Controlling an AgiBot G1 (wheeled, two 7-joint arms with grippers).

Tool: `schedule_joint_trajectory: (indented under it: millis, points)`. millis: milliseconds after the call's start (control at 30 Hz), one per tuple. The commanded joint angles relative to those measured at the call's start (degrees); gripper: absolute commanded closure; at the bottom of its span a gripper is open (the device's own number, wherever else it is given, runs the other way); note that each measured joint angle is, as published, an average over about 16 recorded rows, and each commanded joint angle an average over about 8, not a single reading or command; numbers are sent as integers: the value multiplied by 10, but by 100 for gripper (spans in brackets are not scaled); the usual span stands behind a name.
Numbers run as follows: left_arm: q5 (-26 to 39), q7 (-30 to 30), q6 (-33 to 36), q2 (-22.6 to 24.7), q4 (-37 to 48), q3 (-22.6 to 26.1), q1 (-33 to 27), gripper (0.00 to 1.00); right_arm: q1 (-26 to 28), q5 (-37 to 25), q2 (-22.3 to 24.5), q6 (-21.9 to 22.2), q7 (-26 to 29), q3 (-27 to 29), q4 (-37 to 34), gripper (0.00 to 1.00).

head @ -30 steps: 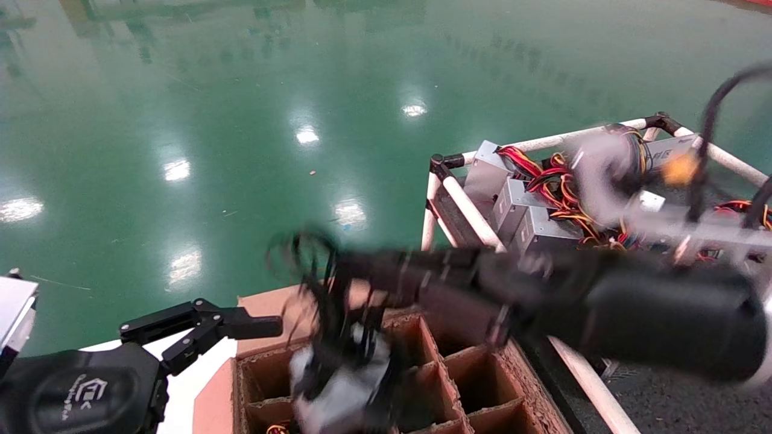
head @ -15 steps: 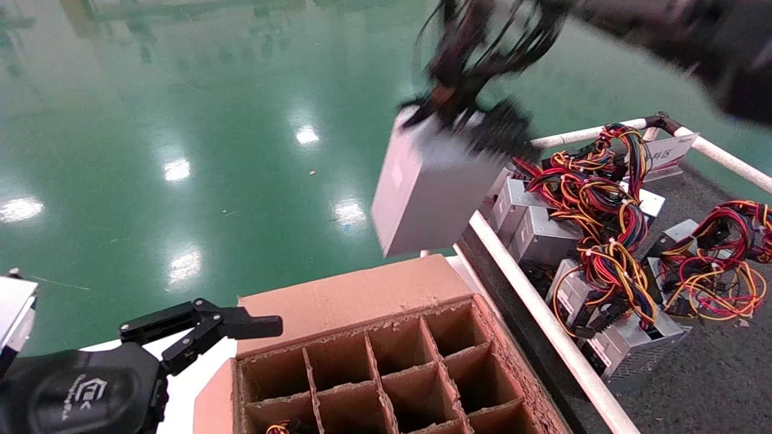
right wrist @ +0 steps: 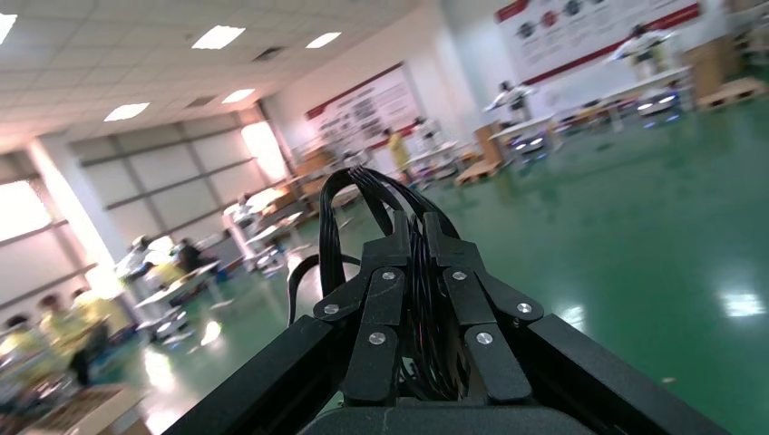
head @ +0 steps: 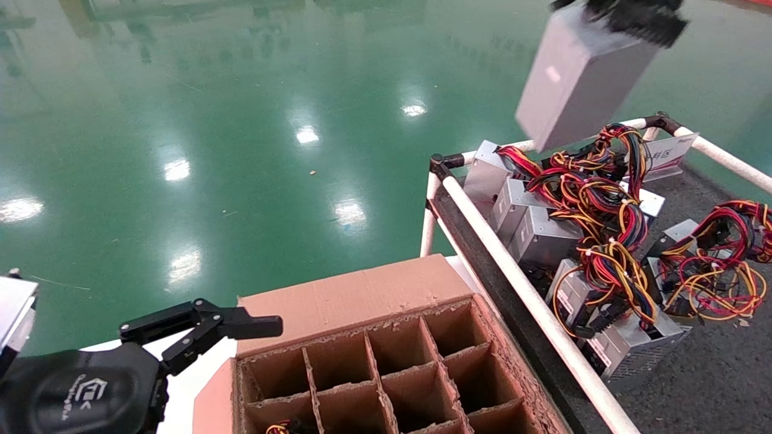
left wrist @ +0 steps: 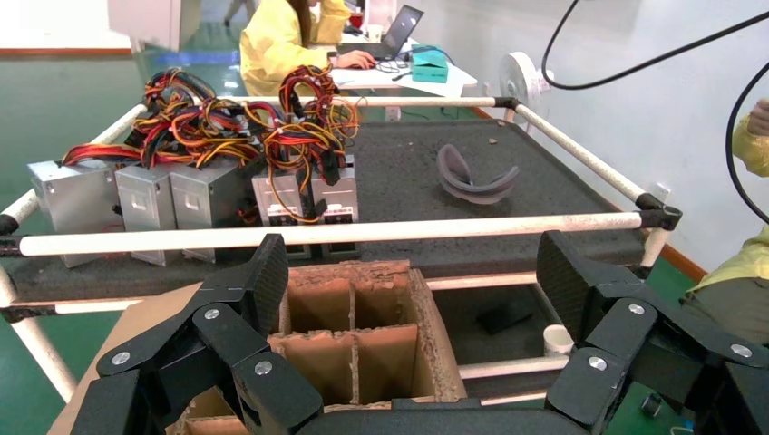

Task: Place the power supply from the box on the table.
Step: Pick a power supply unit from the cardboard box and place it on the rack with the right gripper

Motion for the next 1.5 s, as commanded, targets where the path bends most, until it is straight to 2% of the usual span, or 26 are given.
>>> schedule_joint_trajectory:
  millis: [33,367,767,1100,1500]
  points:
    - [0,0,0,0,0,0,0,0,16,-8,5,-2,-8,-1,-21,100]
    - [0,0,0,0,0,0,0,0,79,-39,44,-13,-36,-3,-107,100]
    - [0,0,0,0,0,0,0,0,141,-97,80,-4,-91,-22,-206,100]
    - [0,0,0,0,0,0,0,0,163,-134,59,64,-163,-35,-301,100]
    - [0,0,0,0,0,0,0,0,145,-125,1,166,-242,-25,-395,100]
